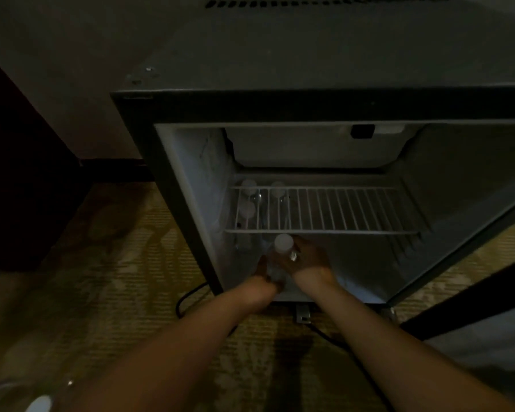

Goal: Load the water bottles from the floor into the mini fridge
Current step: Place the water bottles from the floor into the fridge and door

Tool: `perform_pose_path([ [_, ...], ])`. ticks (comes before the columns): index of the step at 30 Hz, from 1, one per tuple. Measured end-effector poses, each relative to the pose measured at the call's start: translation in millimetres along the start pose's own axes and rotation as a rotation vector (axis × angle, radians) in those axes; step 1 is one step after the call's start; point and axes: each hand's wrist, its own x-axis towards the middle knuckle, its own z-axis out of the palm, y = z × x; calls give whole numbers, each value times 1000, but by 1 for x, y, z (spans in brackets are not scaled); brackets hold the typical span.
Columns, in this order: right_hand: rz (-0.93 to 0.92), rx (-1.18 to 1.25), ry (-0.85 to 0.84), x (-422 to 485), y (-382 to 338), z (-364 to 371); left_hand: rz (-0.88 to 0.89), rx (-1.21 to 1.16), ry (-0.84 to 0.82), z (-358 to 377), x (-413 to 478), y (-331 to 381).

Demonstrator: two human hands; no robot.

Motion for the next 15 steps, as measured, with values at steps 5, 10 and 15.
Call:
perform_pose_path([
  [5, -35, 70, -29, 0, 8, 6, -43, -51, -25, -3, 9, -10],
  [10, -45, 136, 12, 11, 10, 10, -61, -66, -9, -2, 21, -19],
  [15, -23, 179, -3, 24, 8, 10, -95, -202, -10, -3, 32, -17],
])
